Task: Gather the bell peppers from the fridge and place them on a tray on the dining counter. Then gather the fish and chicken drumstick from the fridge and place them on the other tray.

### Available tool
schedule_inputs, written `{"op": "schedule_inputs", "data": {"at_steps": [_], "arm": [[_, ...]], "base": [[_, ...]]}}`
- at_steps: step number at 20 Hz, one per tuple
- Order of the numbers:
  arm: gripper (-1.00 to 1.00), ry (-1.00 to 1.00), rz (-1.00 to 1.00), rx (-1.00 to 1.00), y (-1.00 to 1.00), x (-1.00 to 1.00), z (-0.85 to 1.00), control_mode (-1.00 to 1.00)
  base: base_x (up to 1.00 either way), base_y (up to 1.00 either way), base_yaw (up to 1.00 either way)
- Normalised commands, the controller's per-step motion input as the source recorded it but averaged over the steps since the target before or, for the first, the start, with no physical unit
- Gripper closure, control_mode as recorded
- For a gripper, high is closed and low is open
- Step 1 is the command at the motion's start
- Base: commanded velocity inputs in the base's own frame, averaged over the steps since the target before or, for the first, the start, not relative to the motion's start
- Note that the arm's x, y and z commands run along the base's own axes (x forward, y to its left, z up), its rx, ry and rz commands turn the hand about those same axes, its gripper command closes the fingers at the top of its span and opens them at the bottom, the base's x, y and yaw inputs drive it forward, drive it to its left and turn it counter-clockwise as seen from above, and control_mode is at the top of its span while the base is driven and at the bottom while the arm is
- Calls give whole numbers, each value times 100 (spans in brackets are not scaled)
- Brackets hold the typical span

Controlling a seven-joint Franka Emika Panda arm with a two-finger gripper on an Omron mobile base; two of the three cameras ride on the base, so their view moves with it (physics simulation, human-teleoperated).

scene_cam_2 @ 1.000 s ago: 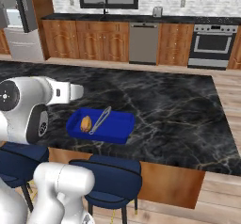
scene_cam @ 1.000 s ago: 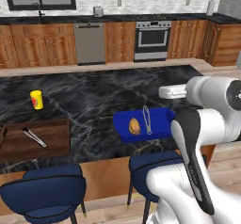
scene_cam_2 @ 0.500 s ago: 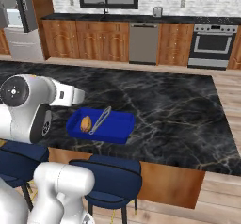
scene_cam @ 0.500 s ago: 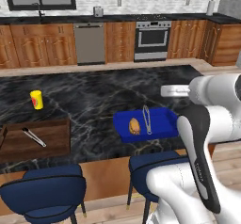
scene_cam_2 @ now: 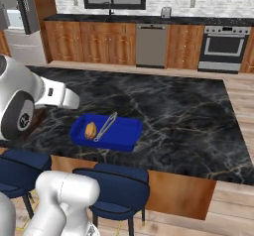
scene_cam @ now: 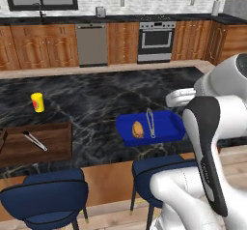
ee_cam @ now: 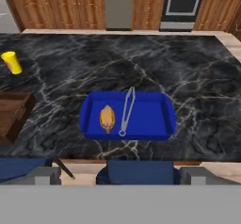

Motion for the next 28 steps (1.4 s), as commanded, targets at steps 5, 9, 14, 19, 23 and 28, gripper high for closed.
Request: {"op": "schedule_inputs", "data": {"at_steps": [5, 9, 14, 19, 23, 28], "arm": [[-100, 1, 0, -6, 0, -51, -23, -100], [-100, -2, 0, -1, 0, -35, -37, -100], [-100, 0, 0, 0, -2, -26, -8, -100], [-100, 0, 0, 11, -22, -15, 5, -100], [-100, 0, 0, 3, -6, -4, 0, -100], [-100, 0, 0, 0, 0, 0, 0, -100]], "base": [[0, 0, 0], [0, 0, 0], [0, 0, 0], [0, 0, 0], [0, 0, 0], [0, 0, 0]]}}
